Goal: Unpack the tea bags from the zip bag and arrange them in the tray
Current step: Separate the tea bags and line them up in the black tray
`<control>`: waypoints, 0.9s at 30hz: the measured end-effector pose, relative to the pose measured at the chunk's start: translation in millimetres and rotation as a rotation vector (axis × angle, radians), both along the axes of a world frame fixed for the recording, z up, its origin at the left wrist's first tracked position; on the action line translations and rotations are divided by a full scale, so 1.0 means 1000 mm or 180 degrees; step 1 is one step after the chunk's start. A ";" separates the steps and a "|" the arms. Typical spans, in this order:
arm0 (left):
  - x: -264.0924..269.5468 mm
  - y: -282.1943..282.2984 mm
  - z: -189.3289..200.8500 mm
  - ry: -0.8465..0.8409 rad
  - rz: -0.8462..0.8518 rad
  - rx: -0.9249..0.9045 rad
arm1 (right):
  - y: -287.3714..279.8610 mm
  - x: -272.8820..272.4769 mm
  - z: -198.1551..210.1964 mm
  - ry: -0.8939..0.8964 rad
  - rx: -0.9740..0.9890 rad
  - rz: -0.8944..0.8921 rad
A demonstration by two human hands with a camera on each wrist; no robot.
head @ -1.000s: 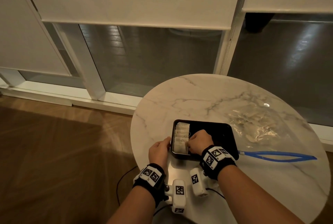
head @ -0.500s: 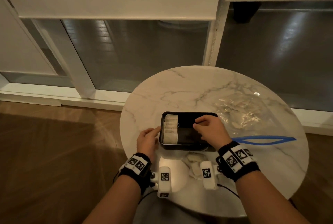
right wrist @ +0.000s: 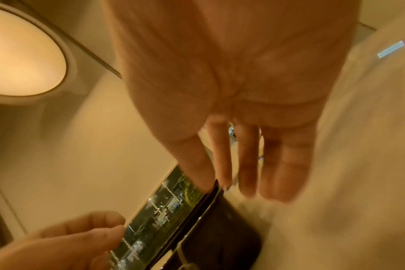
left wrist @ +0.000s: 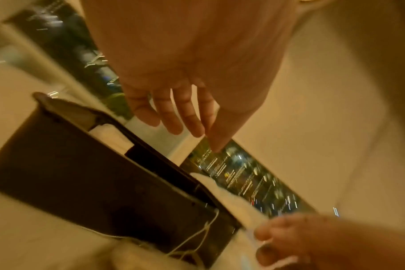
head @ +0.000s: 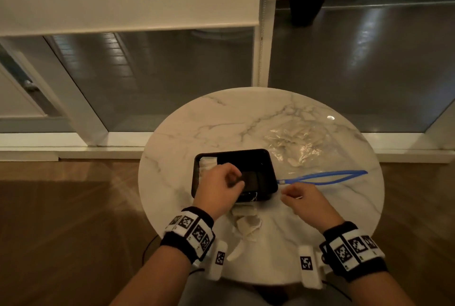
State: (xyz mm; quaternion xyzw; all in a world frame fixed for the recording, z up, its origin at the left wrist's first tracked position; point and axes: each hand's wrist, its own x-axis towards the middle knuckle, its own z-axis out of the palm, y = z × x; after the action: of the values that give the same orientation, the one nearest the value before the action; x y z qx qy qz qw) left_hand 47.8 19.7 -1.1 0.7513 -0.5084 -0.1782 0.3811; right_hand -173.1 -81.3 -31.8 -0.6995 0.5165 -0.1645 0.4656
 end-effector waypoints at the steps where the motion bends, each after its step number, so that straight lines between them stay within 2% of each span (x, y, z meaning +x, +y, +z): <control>1: -0.003 -0.003 -0.001 -0.0462 -0.0348 0.0225 | -0.002 -0.005 0.000 0.0318 -0.0018 0.0186; 3: -0.002 -0.006 -0.004 -0.1167 -0.0829 0.0638 | -0.004 -0.013 0.003 0.0710 0.0059 0.0363; 4: 0.001 -0.006 -0.006 -0.1336 -0.0915 0.0782 | -0.003 -0.016 0.005 0.0802 0.0123 0.0410; 6: 0.006 -0.006 -0.009 -0.1428 -0.0953 0.0908 | 0.001 -0.023 0.006 0.0942 0.0224 0.0581; 9: 0.012 -0.003 -0.013 -0.1502 -0.0959 0.0752 | 0.013 -0.023 0.005 0.1059 0.0144 0.0938; 11: 0.012 0.001 -0.015 -0.1445 -0.0847 0.0471 | 0.022 -0.017 0.002 0.0992 0.0131 0.1103; 14: 0.009 0.008 -0.012 -0.0659 -0.0269 0.0215 | 0.034 -0.001 -0.002 0.0967 0.0062 0.1354; 16: 0.009 0.014 -0.012 -0.0369 -0.0031 0.0323 | 0.039 0.012 -0.007 0.0972 -0.0066 0.1424; 20: 0.005 0.027 -0.029 -0.0732 -0.0327 0.1195 | 0.047 0.035 -0.013 0.1098 -0.0316 0.1142; 25: -0.002 0.036 -0.049 -0.0861 -0.0428 0.1417 | 0.053 0.048 -0.014 0.1428 -0.0606 0.0959; 27: -0.004 0.035 -0.050 -0.0852 -0.0437 0.1410 | 0.050 0.048 -0.017 0.1408 -0.0537 0.0921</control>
State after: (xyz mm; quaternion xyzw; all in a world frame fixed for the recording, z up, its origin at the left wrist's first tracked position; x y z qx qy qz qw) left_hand 43.9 54.7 -51.5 0.7970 -0.5527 -0.2096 0.1238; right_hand -125.4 -31.5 -48.7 -0.8212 0.4848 0.0179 0.3004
